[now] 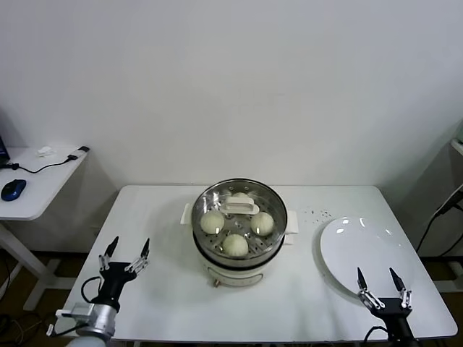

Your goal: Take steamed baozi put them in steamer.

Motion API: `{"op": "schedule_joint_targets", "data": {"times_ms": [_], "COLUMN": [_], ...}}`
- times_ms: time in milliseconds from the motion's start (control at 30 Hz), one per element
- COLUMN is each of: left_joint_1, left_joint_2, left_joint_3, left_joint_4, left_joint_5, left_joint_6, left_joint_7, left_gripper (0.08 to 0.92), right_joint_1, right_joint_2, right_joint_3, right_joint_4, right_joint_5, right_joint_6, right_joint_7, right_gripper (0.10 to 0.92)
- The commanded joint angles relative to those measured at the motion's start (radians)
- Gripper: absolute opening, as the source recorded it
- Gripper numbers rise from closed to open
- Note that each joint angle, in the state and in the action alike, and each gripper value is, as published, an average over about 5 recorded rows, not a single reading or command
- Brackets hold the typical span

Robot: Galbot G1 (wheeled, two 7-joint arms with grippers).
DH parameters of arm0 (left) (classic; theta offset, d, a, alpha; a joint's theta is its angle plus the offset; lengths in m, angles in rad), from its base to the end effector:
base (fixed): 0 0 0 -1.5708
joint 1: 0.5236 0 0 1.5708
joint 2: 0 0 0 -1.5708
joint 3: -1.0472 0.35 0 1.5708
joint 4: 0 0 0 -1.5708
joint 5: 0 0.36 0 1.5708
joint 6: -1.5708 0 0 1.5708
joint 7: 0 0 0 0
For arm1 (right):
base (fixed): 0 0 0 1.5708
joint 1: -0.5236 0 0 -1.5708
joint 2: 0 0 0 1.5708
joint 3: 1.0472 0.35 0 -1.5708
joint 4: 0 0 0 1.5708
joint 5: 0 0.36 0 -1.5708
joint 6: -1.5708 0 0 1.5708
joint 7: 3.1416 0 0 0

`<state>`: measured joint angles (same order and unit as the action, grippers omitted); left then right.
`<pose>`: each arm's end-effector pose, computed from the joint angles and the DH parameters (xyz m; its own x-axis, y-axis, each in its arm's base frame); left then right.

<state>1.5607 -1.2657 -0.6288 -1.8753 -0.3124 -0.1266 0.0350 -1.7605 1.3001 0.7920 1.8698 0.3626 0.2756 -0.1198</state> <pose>0.1894 0.1071 -0.3594 -0.9974 0.0308 0.0656 0.0314 0.9995 0.0083 0.1130 -0.1531 -0.3764 -0.9963 0.0457 0.0723 0.0437 0.9986 -0.0288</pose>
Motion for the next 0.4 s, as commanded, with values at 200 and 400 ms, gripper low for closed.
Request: {"op": "schedule_joint_targets", "data": {"times_ms": [200, 400], "left_joint_1": [0.045, 0.051], "left_joint_2": [-0.011, -0.016], "left_joint_3": [-0.024, -0.025], "left_joint_4": [0.036, 0.021], "left_joint_5": [-0.073, -0.068], "left_joint_6": [-0.096, -0.096], "left_joint_7": [0.023, 0.022], "left_gripper": [0.823, 0.823], "right_joint_1": [-0.001, -0.001], "right_joint_2": [0.0, 0.0], "right_joint_3": [-0.002, -0.002], "right_joint_4": [-0.003, -0.003], "right_joint_5": [-0.005, -0.004], "right_joint_6": [-0.002, -0.002], "right_joint_7": [0.0, 0.0], "right_gripper": [0.823, 0.823]}}
